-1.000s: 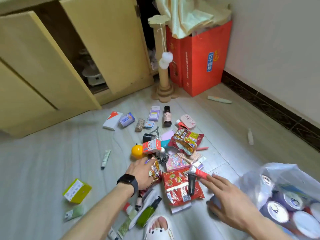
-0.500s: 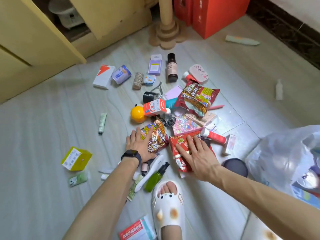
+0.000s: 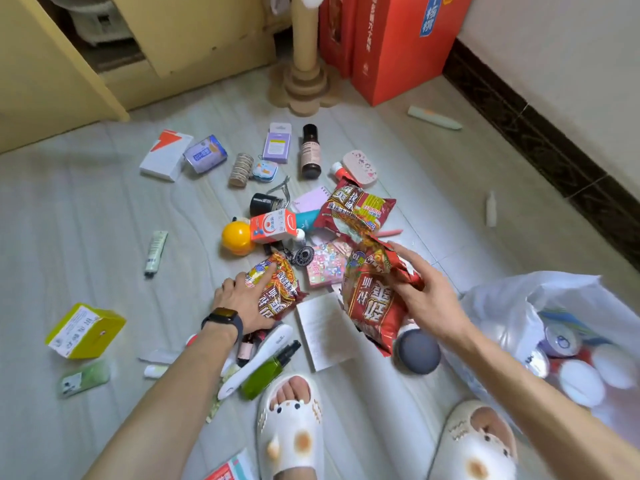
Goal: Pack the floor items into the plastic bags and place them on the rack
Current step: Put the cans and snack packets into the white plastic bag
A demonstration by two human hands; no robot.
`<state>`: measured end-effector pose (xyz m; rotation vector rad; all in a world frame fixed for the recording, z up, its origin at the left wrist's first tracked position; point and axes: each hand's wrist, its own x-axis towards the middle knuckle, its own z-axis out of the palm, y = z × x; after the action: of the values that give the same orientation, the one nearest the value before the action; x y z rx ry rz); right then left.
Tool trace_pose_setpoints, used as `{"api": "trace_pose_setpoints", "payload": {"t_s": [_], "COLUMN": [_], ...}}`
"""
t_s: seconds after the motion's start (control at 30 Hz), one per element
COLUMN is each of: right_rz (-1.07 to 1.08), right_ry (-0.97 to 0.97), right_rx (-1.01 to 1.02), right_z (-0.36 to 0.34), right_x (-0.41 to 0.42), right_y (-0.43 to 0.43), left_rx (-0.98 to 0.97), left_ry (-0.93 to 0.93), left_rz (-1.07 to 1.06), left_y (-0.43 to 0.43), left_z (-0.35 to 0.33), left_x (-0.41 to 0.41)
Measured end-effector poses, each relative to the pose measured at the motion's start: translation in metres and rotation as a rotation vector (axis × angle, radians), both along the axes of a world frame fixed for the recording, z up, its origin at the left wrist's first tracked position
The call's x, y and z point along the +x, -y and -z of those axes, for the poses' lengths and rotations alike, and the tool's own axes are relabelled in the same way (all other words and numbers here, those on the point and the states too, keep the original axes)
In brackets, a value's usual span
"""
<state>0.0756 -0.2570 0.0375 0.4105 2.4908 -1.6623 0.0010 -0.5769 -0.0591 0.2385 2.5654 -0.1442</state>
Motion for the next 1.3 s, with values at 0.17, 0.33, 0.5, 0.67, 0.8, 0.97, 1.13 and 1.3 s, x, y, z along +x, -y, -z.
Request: {"api": "trace_pose_setpoints", "payload": {"t_s": [0.17,0.33,0.5,0.67,0.8,0.97,1.13,1.3], "right_rz": [0.165,0.398,0.736,0.765,0.703,0.438,0.764,0.861], "right_ry": [0.010,-0.014,-0.080,-0.150,-0.116,-0.030,-0.016,0.059], "right_rx": [-0.180,-0.276,-0.200,0.107,0.210,0.266,-0.027,-0.286], "right_z": [-0.036,-0.065,-0.079,-0.097,-0.088,-0.075,-0.053,-0.019], "right_x": [0.044,0.113,0.192,0.234,0.239,0.212,0.195,0.180], "right_y": [-0.042,-0.075,-0.120,-0.177,-0.206,-0.214,-0.225,-0.209], "left_rx": [0.007,0.040,0.195,0.305,0.388,0.440,0.504,0.539], "left_ry": [-0.060,-0.124,-0.161,-0.194,-0.246,-0.259,-0.255,-0.207], "left_rz": [0.011,0.019,0.117,0.388,0.553,0.654,0.586,0.497], "left_y": [-0.005,-0.019,-0.071,-0.164,-0.236,-0.299,-0.321,-0.319], "left_z": [-0.024,-0.079,-0.146,-0.209,-0.237,-0.248,-0.241,-0.225], "left_x": [-0.003,-0.009,-0.006,0.015,0.038,0.058,0.066,0.061]}}
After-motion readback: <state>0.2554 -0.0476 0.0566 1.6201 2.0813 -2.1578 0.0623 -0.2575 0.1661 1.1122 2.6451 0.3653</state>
